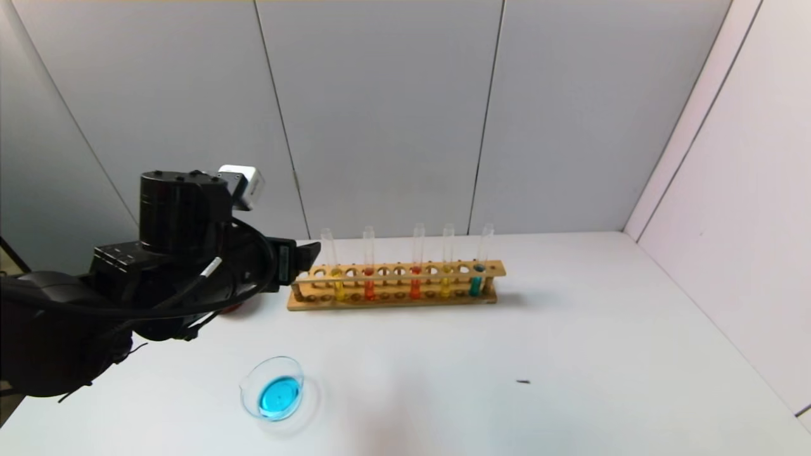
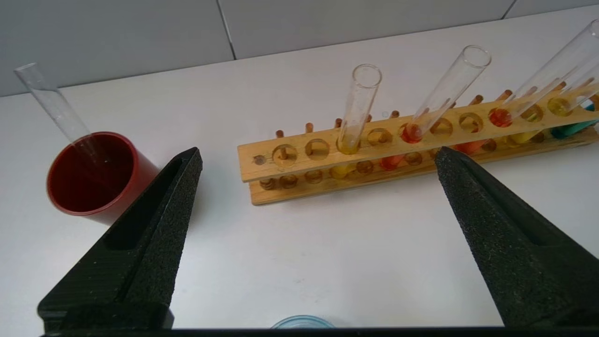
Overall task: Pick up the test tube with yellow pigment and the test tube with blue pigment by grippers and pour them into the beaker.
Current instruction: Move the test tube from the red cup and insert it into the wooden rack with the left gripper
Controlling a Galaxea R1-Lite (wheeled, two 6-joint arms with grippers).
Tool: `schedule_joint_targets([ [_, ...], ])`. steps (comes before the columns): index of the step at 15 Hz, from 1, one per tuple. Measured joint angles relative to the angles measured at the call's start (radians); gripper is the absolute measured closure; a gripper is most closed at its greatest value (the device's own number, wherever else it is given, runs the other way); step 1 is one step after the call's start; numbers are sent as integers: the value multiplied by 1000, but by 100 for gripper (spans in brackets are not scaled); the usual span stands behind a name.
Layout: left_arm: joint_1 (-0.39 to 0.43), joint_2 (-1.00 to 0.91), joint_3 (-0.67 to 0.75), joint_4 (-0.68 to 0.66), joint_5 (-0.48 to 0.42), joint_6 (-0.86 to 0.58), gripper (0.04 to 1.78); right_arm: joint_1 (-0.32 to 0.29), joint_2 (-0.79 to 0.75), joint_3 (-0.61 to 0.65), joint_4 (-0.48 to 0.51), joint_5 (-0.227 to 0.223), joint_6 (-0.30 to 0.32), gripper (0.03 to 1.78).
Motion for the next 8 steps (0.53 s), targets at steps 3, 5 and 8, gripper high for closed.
schedule_joint_targets([
  [3, -49, 84, -13, -71, 39, -22, 7, 0, 0, 0, 0, 0, 0, 7],
  [5, -61, 159, -31, -145, 66, -24, 7, -1, 0, 0, 0, 0, 0, 7],
  [8, -64, 253, -82, -188, 79, -25, 7, -1, 0, 0, 0, 0, 0, 7],
])
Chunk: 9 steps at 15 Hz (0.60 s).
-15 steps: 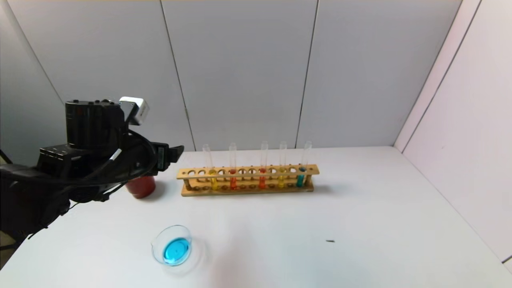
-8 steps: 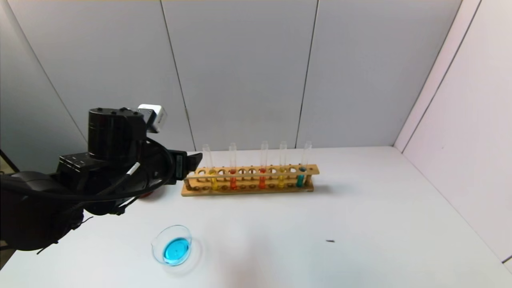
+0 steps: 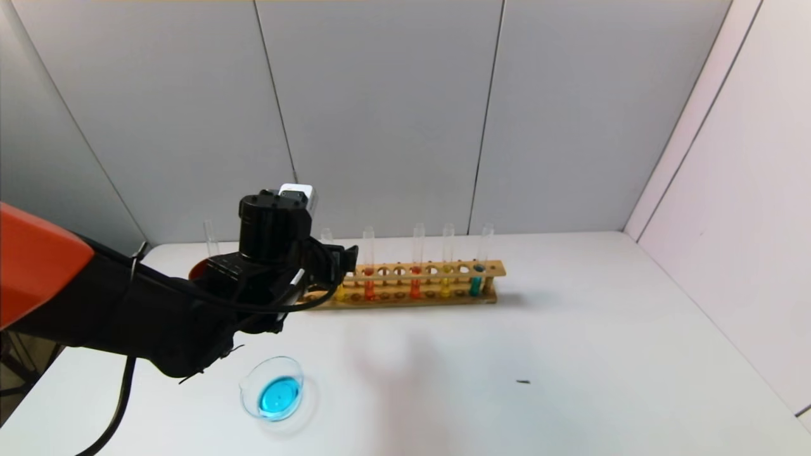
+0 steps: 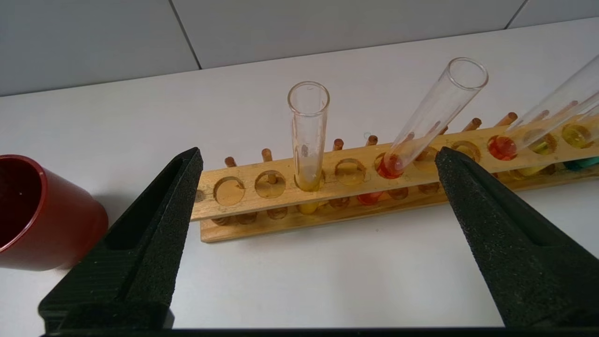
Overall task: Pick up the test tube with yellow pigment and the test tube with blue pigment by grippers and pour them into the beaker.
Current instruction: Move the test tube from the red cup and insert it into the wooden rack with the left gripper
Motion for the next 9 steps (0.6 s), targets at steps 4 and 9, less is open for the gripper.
schedule_joint_targets([
  [4, 11, 93, -74, 1, 2, 1, 7, 0, 0, 0, 0, 0, 0, 7],
  [9, 44, 152, -139, 9, 2, 9, 7, 1, 0, 0, 0, 0, 0, 7],
])
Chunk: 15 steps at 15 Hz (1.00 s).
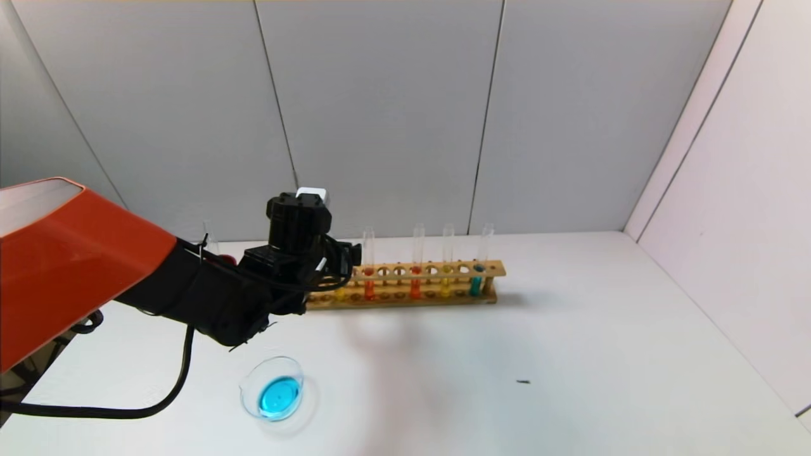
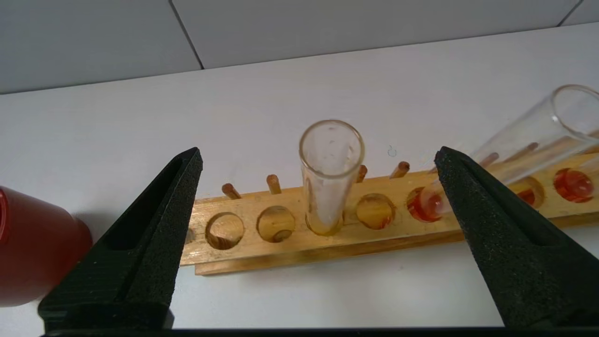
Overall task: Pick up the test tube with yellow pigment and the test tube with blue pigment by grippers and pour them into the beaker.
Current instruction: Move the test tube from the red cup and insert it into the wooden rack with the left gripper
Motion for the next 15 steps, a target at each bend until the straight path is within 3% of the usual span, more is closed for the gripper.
schedule_joint_targets([
  [5, 5, 23, -27, 1, -1, 2, 8, 0, 0, 0, 0, 0, 0, 7],
  [8, -4, 19, -17, -2, -1, 0, 25, 0, 0, 0, 0, 0, 0, 7],
  [10, -8, 14, -14, -3, -2, 1, 49, 0, 0, 0, 0, 0, 0, 7],
  [15, -9, 11, -13, -3, -1, 0, 136, 0, 0, 0, 0, 0, 0, 7],
])
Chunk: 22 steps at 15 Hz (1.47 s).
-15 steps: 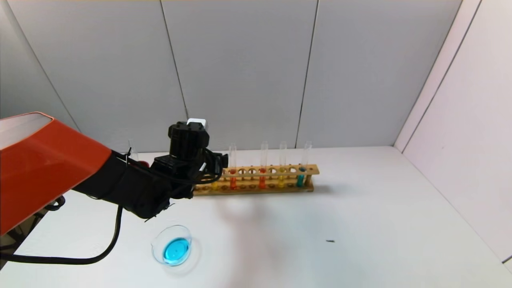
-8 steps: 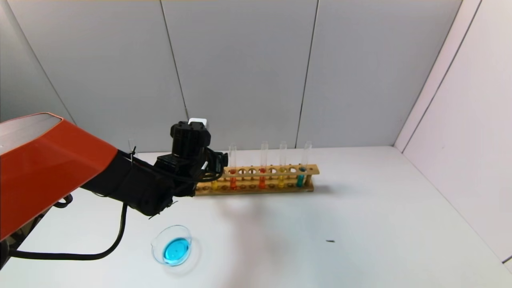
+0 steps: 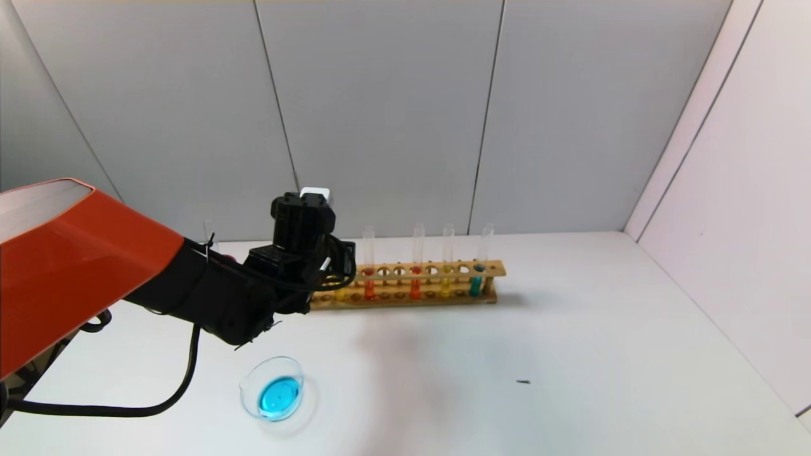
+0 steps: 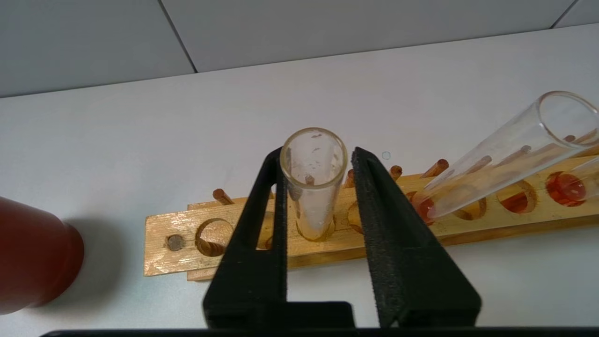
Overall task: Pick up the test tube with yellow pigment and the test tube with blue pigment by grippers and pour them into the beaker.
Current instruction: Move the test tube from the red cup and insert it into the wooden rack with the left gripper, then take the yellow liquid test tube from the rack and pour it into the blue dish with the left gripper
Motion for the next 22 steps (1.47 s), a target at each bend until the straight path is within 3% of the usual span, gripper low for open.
schedule_joint_targets([
  [2, 0, 1, -1, -1, 0, 1, 151, 0, 0, 0, 0, 0, 0, 7],
  [9, -1, -43, -21, 43, 1, 14, 151, 0, 0, 0, 0, 0, 0, 7],
  [22, 0, -188, -302, 341, 2, 29, 151, 0, 0, 0, 0, 0, 0, 7],
])
